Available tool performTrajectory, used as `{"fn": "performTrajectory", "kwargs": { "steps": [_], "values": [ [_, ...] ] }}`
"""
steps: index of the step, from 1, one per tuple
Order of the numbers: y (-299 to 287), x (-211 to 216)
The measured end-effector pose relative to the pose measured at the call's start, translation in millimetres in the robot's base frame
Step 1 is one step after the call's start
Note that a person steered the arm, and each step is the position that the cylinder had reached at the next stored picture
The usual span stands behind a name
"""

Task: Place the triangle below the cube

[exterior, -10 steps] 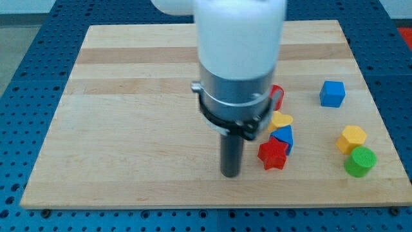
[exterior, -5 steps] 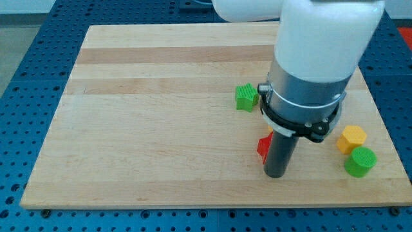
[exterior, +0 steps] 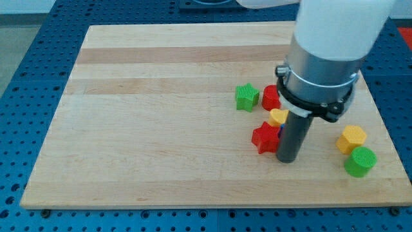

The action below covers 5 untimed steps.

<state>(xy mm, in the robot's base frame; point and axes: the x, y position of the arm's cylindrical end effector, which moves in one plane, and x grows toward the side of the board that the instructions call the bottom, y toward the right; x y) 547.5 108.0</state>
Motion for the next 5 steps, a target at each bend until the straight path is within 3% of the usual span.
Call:
{"fn": "performTrajectory", "kwargs": {
  "steps": [5],
  "values": [
    [13,-50]
  ]
}}
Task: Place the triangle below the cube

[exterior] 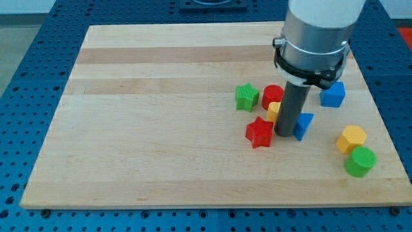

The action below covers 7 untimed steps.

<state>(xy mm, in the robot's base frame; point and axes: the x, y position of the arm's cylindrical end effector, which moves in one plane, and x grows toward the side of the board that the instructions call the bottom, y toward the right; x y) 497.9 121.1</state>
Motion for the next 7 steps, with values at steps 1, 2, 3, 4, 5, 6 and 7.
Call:
{"fn": "performTrajectory", "kwargs": {
  "steps": [1,2,3,4,5,6,7],
  "values": [
    [1,0],
    [7,0],
    [24,0],
    [29,0],
    [31,0],
    [32,-2],
    [32,-2]
  ]
}}
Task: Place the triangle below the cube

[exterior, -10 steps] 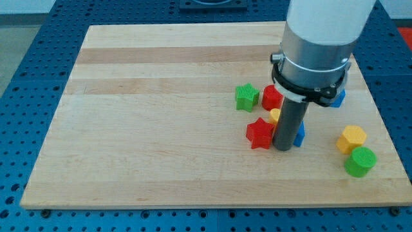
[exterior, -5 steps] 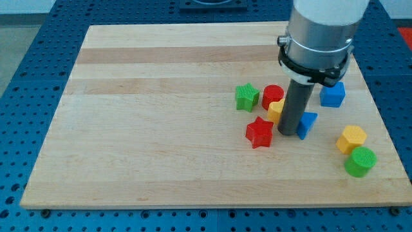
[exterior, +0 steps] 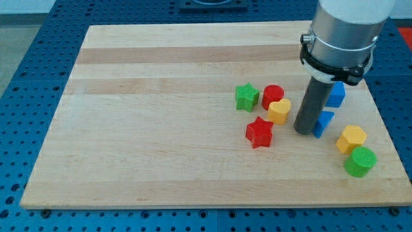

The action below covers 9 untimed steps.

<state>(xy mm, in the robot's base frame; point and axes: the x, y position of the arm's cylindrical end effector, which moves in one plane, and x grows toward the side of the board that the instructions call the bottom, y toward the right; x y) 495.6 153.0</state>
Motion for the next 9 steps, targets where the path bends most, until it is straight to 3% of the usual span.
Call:
{"fn": "performTrajectory", "kwargs": {
  "steps": [9],
  "values": [
    [38,-14]
  ]
}}
